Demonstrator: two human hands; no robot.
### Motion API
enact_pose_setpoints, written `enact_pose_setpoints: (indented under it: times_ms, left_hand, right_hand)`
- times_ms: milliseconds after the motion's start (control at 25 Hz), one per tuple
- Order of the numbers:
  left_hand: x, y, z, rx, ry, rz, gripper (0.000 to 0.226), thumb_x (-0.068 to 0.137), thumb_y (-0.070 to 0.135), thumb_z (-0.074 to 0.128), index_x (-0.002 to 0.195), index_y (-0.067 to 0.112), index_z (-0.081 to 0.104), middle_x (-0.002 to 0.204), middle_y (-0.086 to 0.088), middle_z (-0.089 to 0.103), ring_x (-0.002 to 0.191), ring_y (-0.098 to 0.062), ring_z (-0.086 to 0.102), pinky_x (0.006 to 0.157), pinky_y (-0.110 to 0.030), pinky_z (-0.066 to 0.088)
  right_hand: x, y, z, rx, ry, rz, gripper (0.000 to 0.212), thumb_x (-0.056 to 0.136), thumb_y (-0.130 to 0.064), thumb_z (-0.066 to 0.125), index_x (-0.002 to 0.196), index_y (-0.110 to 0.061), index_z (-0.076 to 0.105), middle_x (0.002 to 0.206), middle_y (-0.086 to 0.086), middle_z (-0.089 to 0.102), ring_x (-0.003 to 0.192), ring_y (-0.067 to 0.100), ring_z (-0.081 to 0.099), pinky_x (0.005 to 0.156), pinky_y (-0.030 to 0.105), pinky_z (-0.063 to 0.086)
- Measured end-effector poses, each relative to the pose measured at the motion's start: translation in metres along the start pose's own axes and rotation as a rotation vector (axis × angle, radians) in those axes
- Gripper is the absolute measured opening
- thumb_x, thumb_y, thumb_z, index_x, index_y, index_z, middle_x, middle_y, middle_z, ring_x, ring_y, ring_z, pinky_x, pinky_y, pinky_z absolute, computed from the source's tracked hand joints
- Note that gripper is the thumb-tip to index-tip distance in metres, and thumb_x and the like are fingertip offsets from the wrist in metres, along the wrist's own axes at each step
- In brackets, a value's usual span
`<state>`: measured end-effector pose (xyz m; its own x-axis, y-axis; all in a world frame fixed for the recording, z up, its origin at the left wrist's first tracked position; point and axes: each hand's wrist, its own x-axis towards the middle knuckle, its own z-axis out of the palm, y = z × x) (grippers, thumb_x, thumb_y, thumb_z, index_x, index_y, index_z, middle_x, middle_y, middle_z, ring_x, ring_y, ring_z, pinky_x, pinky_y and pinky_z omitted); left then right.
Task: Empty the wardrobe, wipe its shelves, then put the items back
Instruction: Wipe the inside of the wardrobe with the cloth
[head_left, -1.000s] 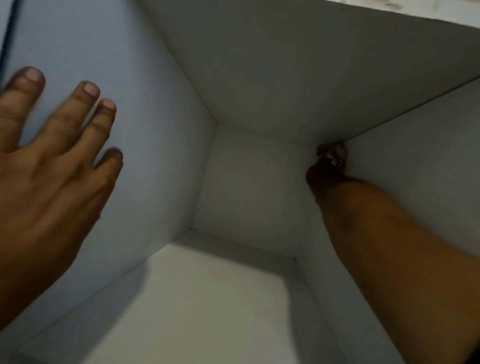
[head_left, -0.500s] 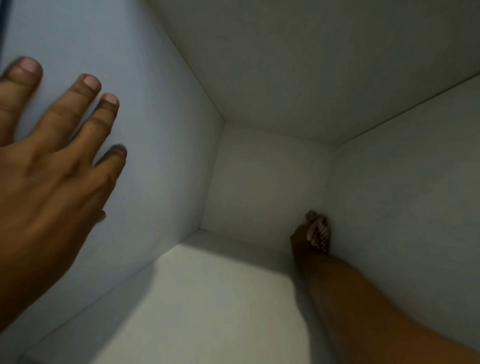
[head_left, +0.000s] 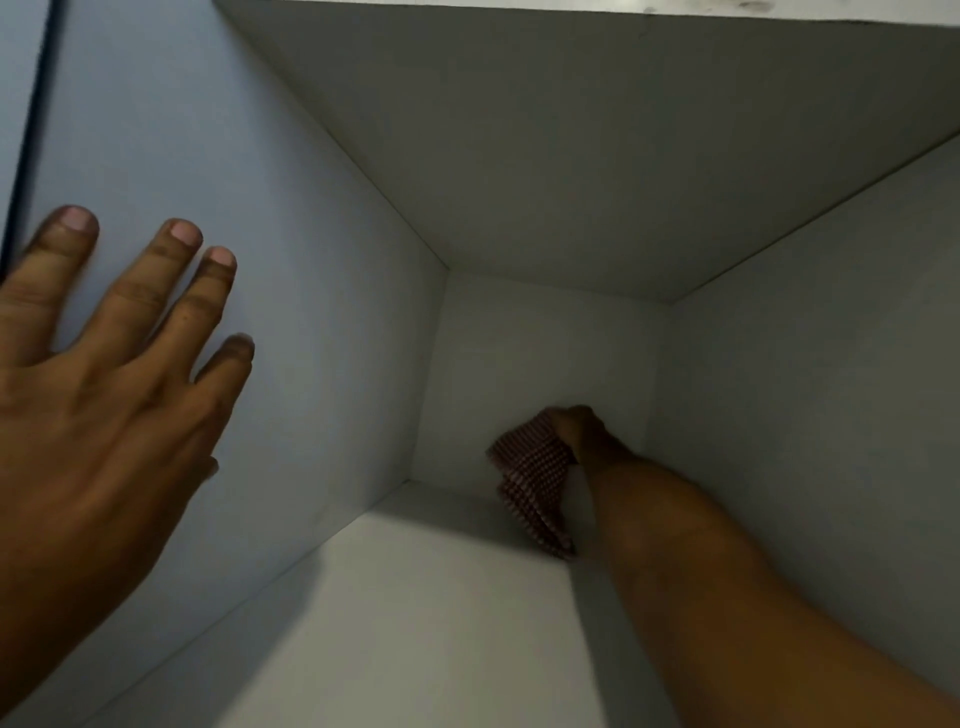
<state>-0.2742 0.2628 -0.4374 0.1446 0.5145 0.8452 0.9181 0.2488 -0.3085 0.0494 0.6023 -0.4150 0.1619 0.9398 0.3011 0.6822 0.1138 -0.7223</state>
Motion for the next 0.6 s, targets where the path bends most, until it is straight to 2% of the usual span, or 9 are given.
enact_pose_setpoints:
  times_ms: [40, 80, 200, 240, 320, 440, 520, 600]
  left_hand:
    - [-0.001, -0.003, 0.004, 0.034, 0.034, -0.009, 0.119, 0.023, 0.019, 0.095, 0.125, -0.023, 0.051, 0.160, -0.037, 0.006, 0.151, -0.050, -0.004, 0.111, -0.076, 0.017]
    - [-0.002, -0.002, 0.001, 0.025, -0.013, -0.015, 0.117, 0.023, 0.019, 0.096, 0.123, -0.023, 0.053, 0.159, -0.038, 0.007, 0.151, -0.050, -0.004, 0.111, -0.076, 0.017]
    - [0.000, 0.001, 0.002, 0.027, 0.033, -0.001, 0.117, 0.022, 0.018, 0.096, 0.123, -0.024, 0.052, 0.159, -0.038, 0.008, 0.150, -0.051, -0.003, 0.110, -0.077, 0.018]
    - [0.000, 0.000, 0.003, 0.033, 0.022, 0.006, 0.118, 0.022, 0.018, 0.096, 0.123, -0.024, 0.051, 0.159, -0.038, 0.008, 0.150, -0.051, -0.003, 0.110, -0.077, 0.017]
    - [0.000, -0.002, 0.007, 0.057, 0.005, 0.035, 0.122, 0.020, 0.019, 0.097, 0.124, -0.024, 0.049, 0.160, -0.036, 0.005, 0.150, -0.052, -0.003, 0.109, -0.078, 0.017]
    - [-0.001, -0.003, 0.010, 0.066, 0.001, 0.047, 0.121, 0.020, 0.021, 0.095, 0.123, -0.024, 0.050, 0.161, -0.035, 0.004, 0.150, -0.052, -0.002, 0.108, -0.080, 0.016]
    - [0.000, -0.003, 0.011, 0.037, 0.021, 0.050, 0.119, 0.019, 0.022, 0.096, 0.121, -0.024, 0.053, 0.160, -0.038, 0.006, 0.149, -0.053, -0.002, 0.106, -0.081, 0.016]
    - [0.000, -0.005, 0.012, 0.038, 0.039, 0.058, 0.120, 0.020, 0.024, 0.096, 0.122, -0.023, 0.053, 0.159, -0.039, 0.006, 0.149, -0.054, -0.002, 0.105, -0.082, 0.017]
  right_hand:
    - [0.002, -0.018, -0.008, 0.041, 0.027, -0.029, 0.052, 0.099, -0.032, 0.056, 0.135, 0.005, 0.054, 0.140, 0.023, 0.054, 0.124, 0.036, 0.056, 0.102, 0.033, 0.047]
    - [0.002, -0.029, -0.014, 0.061, 0.054, -0.039, 0.057, 0.097, -0.035, 0.058, 0.137, 0.005, 0.053, 0.142, 0.022, 0.052, 0.127, 0.037, 0.054, 0.106, 0.035, 0.045]
    - [0.015, -0.048, -0.024, -0.011, 0.237, 0.003, 0.094, 0.082, -0.058, 0.066, 0.149, 0.000, 0.037, 0.155, 0.020, 0.034, 0.141, 0.036, 0.038, 0.116, 0.038, 0.032]
    - [0.022, -0.050, -0.027, 0.027, 0.295, 0.012, 0.095, 0.084, -0.057, 0.065, 0.152, 0.000, 0.031, 0.158, 0.019, 0.028, 0.143, 0.035, 0.033, 0.117, 0.038, 0.028]
    - [0.039, -0.060, -0.036, 0.152, 0.401, -0.021, 0.077, 0.098, -0.042, 0.055, 0.156, -0.002, 0.023, 0.162, 0.017, 0.022, 0.147, 0.033, 0.028, 0.118, 0.036, 0.022]
    - [0.065, -0.074, -0.049, 0.450, 0.598, -0.116, 0.058, 0.108, -0.024, 0.037, 0.158, -0.006, 0.015, 0.164, 0.014, 0.020, 0.148, 0.029, 0.025, 0.119, 0.033, 0.015]
    - [0.074, -0.082, -0.047, 0.421, 0.678, -0.120, 0.053, 0.109, -0.022, 0.031, 0.158, -0.009, 0.016, 0.164, 0.013, 0.021, 0.149, 0.028, 0.024, 0.118, 0.031, 0.009]
    - [0.085, -0.085, -0.031, 0.328, 0.640, -0.168, 0.050, 0.108, -0.022, 0.032, 0.157, -0.013, 0.025, 0.160, 0.017, 0.029, 0.146, 0.033, 0.030, 0.119, 0.038, 0.016]
